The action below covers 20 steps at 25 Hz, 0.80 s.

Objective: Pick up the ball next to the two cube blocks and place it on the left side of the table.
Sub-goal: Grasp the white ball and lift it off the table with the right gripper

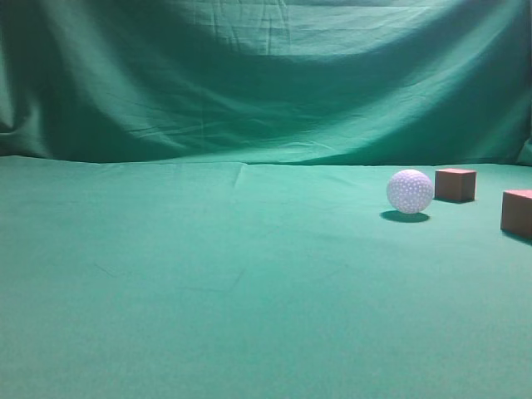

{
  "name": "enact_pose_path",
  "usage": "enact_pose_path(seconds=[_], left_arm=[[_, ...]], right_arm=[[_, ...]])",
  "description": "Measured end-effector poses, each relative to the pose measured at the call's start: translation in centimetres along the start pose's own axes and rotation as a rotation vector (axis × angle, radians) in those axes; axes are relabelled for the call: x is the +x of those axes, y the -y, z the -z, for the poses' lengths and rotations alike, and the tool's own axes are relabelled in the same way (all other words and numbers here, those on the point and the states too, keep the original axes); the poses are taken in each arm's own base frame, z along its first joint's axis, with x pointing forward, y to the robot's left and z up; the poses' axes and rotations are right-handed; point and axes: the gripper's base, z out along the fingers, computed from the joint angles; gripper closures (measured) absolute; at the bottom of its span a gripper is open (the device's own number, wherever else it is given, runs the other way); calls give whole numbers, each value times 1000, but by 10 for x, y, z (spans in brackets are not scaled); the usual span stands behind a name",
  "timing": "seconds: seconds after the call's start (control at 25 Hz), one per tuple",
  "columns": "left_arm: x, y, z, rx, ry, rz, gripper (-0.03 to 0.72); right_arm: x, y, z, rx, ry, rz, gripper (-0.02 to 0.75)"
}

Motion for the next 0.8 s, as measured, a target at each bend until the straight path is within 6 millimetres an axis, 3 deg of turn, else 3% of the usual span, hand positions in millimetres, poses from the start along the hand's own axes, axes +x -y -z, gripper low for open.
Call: enact_pose_path(seconds=[0.2,0.28,0.44,0.6,0.8], left_arm=[[0,0,0,0,0,0,688],[0,0,0,0,0,0,688],[0,0,0,0,0,0,688],[0,0,0,0,0,0,688],[0,0,0,0,0,0,688]], right_arm=[[-37,-2,8,-31,420,-17,738],[-47,-4,11,-42,457,-41,738],[-90,-11,26,-64,458,-77,738],[-122,-18,21,-42,234,-68,738],[-124,-19,-23,-8,-218,171,738]])
